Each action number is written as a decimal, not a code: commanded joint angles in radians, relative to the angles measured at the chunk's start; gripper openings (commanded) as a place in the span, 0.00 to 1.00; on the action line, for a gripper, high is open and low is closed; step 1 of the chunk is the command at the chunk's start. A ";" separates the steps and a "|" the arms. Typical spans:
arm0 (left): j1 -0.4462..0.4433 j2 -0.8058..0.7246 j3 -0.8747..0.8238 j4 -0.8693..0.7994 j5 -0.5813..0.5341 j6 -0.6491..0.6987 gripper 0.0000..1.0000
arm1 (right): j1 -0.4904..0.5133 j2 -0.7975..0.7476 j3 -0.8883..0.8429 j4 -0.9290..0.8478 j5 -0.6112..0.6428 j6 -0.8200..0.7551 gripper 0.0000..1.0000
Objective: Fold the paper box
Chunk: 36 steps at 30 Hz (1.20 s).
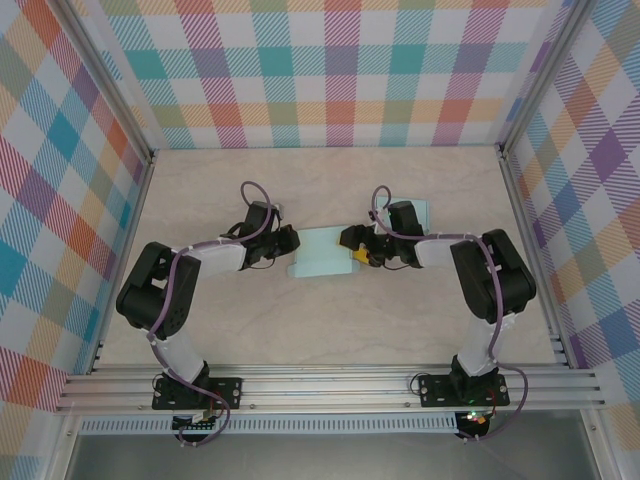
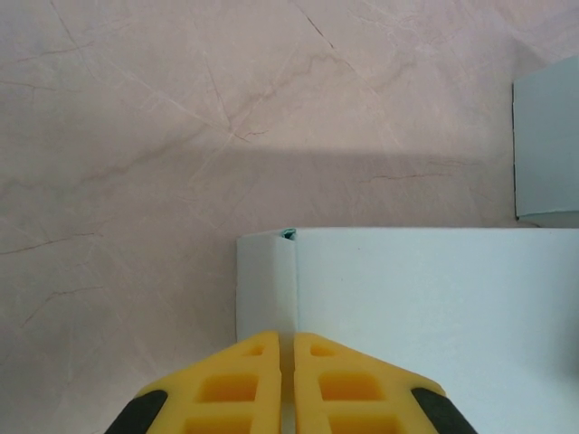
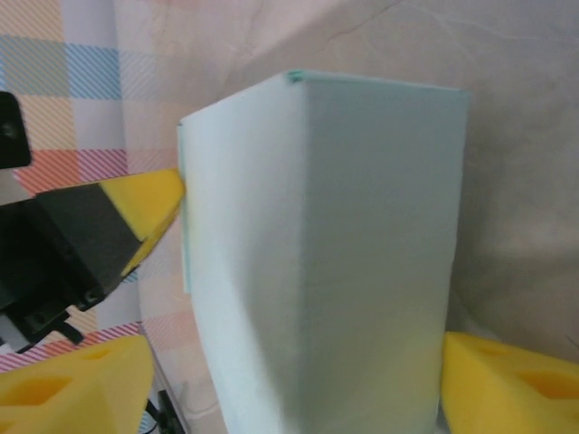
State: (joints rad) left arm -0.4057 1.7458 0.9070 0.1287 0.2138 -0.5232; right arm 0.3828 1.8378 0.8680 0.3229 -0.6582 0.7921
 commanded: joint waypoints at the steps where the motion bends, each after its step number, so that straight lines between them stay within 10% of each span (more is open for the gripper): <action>1: 0.015 0.046 -0.039 -0.086 0.002 -0.009 0.10 | -0.002 0.034 0.002 0.158 -0.090 0.065 0.70; 12: 0.015 -0.044 -0.036 -0.095 0.005 0.010 0.28 | -0.007 0.026 -0.013 0.178 -0.094 0.104 0.37; 22: 0.010 -0.316 -0.175 0.057 -0.026 0.110 1.00 | -0.033 -0.048 -0.035 0.140 -0.128 0.221 0.36; 28: -0.074 -0.523 -0.393 0.349 -0.036 0.317 1.00 | -0.082 -0.124 -0.062 0.042 -0.190 0.282 0.36; 36: -0.377 -0.679 -0.572 0.531 -0.198 0.919 1.00 | -0.137 -0.183 -0.083 -0.079 -0.314 0.310 0.36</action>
State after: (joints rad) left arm -0.7444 1.1076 0.3374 0.5632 0.0986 0.1085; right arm 0.2520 1.6852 0.7971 0.3187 -0.8864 1.0859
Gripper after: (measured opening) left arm 0.997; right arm 0.421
